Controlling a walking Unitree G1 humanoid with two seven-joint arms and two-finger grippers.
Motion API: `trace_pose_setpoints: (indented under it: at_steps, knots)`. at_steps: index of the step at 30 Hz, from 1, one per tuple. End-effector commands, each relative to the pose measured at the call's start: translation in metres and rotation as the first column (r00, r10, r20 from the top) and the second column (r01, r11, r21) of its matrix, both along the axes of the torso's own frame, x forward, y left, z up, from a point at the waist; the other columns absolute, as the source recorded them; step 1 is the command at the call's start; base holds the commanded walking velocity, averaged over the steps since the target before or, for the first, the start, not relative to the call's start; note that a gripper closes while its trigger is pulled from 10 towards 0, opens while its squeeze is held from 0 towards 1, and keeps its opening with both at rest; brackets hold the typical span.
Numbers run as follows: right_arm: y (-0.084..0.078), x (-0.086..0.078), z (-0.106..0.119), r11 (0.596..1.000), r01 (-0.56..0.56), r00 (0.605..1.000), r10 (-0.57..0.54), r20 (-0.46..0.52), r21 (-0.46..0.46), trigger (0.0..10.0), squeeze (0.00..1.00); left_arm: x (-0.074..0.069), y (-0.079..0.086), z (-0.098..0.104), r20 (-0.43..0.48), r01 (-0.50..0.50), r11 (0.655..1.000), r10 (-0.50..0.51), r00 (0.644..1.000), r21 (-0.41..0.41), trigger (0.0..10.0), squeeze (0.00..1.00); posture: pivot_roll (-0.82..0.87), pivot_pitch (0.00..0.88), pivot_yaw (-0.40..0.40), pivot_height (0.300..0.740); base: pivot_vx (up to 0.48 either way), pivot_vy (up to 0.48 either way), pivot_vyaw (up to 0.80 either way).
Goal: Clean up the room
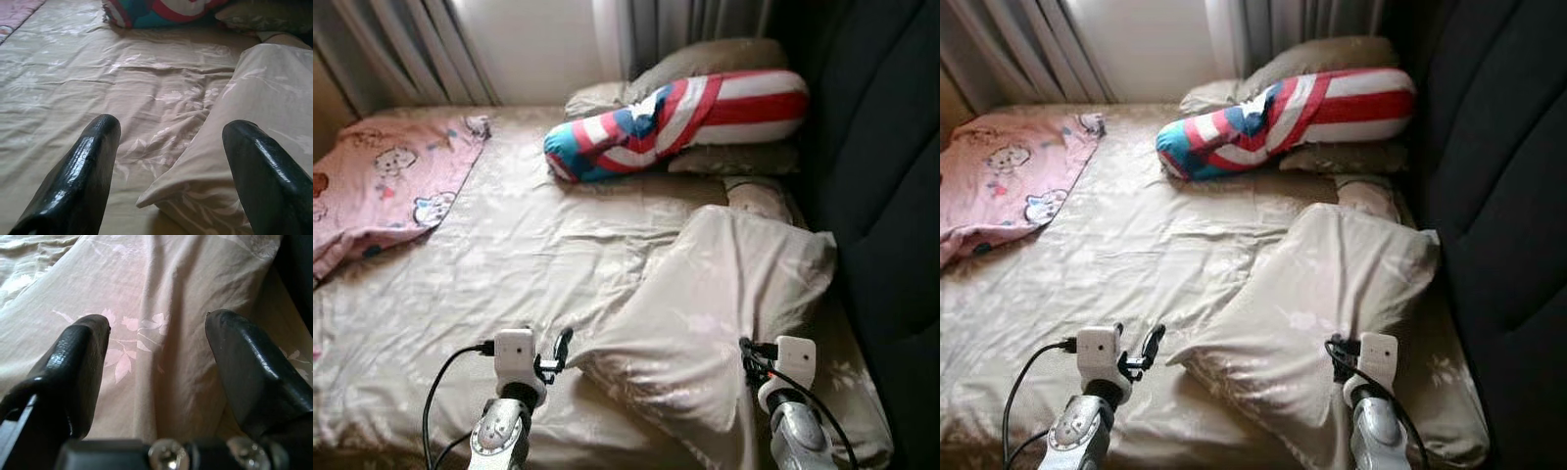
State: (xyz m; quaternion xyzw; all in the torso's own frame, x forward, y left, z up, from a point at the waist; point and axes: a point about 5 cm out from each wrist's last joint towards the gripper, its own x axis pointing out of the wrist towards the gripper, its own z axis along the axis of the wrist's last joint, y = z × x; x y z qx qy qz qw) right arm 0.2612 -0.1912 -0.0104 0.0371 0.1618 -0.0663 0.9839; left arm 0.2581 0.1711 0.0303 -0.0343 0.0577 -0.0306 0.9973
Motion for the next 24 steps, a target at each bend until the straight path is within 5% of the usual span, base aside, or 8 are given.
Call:
trace_pose_setpoints:
  at_steps: [1,7,8,9,10,15,24]
  knots:
    - [0.003,-0.004,-0.005,1.0,0.002,1.0,-0.002,-0.029,0.006,10.0,0.0,-0.002,0.004,0.0,0.0,-0.015,1.0,0.015,1.0,-0.005,10.0,0.0,-0.1,0.094,0.017,0.74,0.0,0.0,0.0]
    - [-0.005,-0.017,-0.024,0.985,0.163,0.972,-0.15,-0.179,0.059,10.0,0.0,-0.004,0.004,0.0,0.0,-0.01,1.0,0.01,1.0,-0.009,10.0,0.0,-0.09,0.101,0.021,0.74,0.0,0.0,0.0]
    - [-0.006,-0.019,-0.026,0.979,0.189,0.966,-0.172,-0.191,0.073,10.0,0.57,-0.004,0.004,0.0,0.0,-0.009,1.0,0.009,1.0,-0.008,10.0,0.0,-0.09,0.102,0.022,0.74,0.0,0.0,0.0]
    - [-0.007,-0.02,-0.027,0.975,0.206,0.962,-0.187,-0.199,0.082,10.0,0.57,-0.004,0.004,0.0,0.0,-0.009,1.0,0.009,1.0,-0.008,10.0,0.0,-0.09,0.102,0.022,0.74,0.0,0.0,0.0]
    - [-0.008,-0.023,-0.03,0.964,0.238,0.952,-0.208,-0.223,0.115,10.0,1.0,-0.005,0.005,0.001,0.001,-0.007,1.0,0.007,1.0,-0.007,10.0,0.0,-0.08,0.107,0.027,0.74,0.0,0.0,0.0]
    - [-0.009,-0.032,-0.04,0.948,0.296,0.915,-0.245,-0.321,0.121,10.0,1.0,-0.008,0.011,0.004,0.004,-0.003,1.0,0.003,1.0,0.01,10.0,0.0,-0.05,0.132,0.042,0.74,0.0,0.0,0.0]
    - [-0.008,-0.026,-0.038,0.941,0.308,0.912,-0.251,-0.324,0.14,10.0,1.0,-0.019,0.019,0.01,-0.003,0.012,0.999,-0.012,1.0,0.037,10.0,0.0,-0.01,0.207,0.088,0.74,0.0,0.0,0.0]
